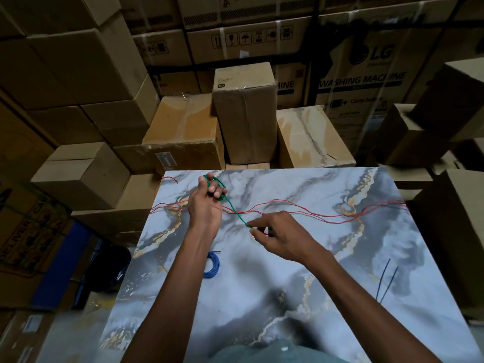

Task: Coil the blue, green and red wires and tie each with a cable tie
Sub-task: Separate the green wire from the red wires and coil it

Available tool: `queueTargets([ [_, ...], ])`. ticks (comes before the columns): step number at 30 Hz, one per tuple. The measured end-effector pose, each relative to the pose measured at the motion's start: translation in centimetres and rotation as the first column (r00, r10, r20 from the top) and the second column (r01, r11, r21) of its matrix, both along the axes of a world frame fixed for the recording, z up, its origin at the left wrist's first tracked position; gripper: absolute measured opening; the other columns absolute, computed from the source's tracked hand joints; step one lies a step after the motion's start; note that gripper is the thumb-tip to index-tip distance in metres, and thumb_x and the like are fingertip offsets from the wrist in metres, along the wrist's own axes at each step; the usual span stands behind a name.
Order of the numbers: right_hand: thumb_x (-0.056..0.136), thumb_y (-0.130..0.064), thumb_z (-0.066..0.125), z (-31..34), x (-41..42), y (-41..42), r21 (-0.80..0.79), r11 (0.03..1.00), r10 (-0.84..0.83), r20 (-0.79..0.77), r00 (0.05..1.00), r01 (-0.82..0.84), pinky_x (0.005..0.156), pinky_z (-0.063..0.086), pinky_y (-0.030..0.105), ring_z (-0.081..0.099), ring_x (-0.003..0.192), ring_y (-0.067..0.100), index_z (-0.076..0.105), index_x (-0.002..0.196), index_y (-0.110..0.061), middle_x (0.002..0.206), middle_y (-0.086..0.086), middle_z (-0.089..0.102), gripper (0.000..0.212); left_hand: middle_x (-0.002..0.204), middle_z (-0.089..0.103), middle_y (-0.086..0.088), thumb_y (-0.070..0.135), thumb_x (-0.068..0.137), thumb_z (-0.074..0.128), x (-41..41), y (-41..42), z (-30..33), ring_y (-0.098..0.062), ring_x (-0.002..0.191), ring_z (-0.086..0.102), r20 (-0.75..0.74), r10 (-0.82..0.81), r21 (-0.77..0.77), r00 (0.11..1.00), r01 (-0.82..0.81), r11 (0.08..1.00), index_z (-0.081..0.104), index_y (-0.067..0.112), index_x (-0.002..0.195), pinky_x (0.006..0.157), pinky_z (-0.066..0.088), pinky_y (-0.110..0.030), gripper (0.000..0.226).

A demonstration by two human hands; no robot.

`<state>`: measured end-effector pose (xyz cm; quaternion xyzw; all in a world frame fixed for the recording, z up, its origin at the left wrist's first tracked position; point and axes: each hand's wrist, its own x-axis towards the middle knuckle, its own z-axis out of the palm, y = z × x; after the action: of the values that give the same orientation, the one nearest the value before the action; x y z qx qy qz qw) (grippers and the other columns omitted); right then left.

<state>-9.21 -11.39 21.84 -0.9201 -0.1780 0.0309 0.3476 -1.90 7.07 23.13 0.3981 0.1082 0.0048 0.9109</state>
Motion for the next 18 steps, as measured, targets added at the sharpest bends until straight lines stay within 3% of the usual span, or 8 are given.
queueTargets([
  [2, 0.096, -0.030, 0.057, 1.1, -0.1, 0.4, -0.077, 0.995, 0.069, 0.026, 0.997, -0.067, 0.064, 0.048, 0.030, 0.048, 0.061, 0.008, 0.077, 0.106, -0.020, 0.079, -0.008, 0.071, 0.024, 0.061, 0.042, 0.005, 0.026, 0.108, 0.037, 0.1, -0.3, -0.2, -0.009, 0.054, 0.039, 0.016, 0.003, 0.108, 1.000, -0.005, 0.994, 0.056, 0.010, 0.098, 0.071, 0.044, -0.028, 0.027],
  [4, 0.093, -0.030, 0.056, 2.0, -0.4, 0.7, -0.150, 0.981, 0.130, 0.053, 0.990, -0.121, 0.060, 0.047, 0.034, 0.049, 0.061, 0.015, 0.071, 0.088, -0.017, 0.070, -0.009, 0.063, 0.020, 0.061, 0.044, 0.005, 0.027, 0.108, 0.037, 0.0, -0.7, -0.8, -0.011, 0.056, 0.044, 0.027, -0.006, 0.304, 1.000, -0.003, 0.953, 0.057, 0.010, 0.097, 0.073, 0.045, -0.031, 0.028],
  [8, 0.097, -0.036, 0.053, 3.5, -0.3, 1.1, -0.186, 0.968, 0.193, 0.109, 0.975, -0.170, 0.055, 0.041, 0.038, 0.050, 0.058, 0.021, 0.057, 0.070, -0.017, 0.064, 0.001, 0.059, 0.033, 0.062, 0.053, 0.005, 0.030, 0.108, 0.037, -1.0, -1.6, -2.5, -0.016, 0.063, 0.055, 0.079, -0.166, 0.639, 0.983, 0.078, 0.765, 0.056, 0.009, 0.100, 0.072, 0.047, -0.032, 0.030],
  [11, 0.100, -0.038, 0.056, 5.2, 0.4, 0.5, -0.146, 0.978, 0.173, 0.177, 0.969, -0.148, 0.058, 0.044, 0.037, 0.058, 0.063, 0.021, 0.067, 0.078, -0.020, 0.071, 0.000, 0.066, 0.030, 0.063, 0.057, 0.006, 0.029, 0.105, 0.041, -2.3, -2.5, -3.1, -0.009, 0.061, 0.053, 0.088, -0.301, 0.722, 0.950, 0.148, 0.676, 0.057, 0.006, 0.093, 0.061, 0.045, -0.022, 0.031],
  [13, 0.100, -0.039, 0.059, 6.1, 1.4, -0.5, -0.084, 0.987, 0.147, 0.183, 0.972, -0.134, 0.060, 0.045, 0.032, 0.060, 0.066, 0.013, 0.074, 0.086, -0.021, 0.077, -0.003, 0.072, 0.028, 0.063, 0.052, 0.000, 0.033, 0.099, 0.042, -3.1, -2.9, -3.7, -0.010, 0.056, 0.046, 0.111, -0.382, 0.753, 0.918, 0.173, 0.635, 0.056, 0.007, 0.084, 0.053, 0.039, -0.023, 0.034],
  [18, 0.095, -0.045, 0.069, 6.4, 4.1, -4.1, 0.012, 1.000, 0.012, 0.122, 0.993, -0.014, 0.058, 0.041, 0.025, 0.058, 0.065, 0.009, 0.078, 0.088, -0.022, 0.078, -0.007, 0.073, 0.026, 0.058, 0.035, -0.007, 0.038, 0.101, 0.035, -4.9, -3.4, -3.7, -0.008, 0.050, 0.029, 0.050, -0.482, 0.672, 0.875, 0.327, 0.664, 0.059, 0.002, 0.084, 0.051, 0.027, -0.019, 0.046],
])
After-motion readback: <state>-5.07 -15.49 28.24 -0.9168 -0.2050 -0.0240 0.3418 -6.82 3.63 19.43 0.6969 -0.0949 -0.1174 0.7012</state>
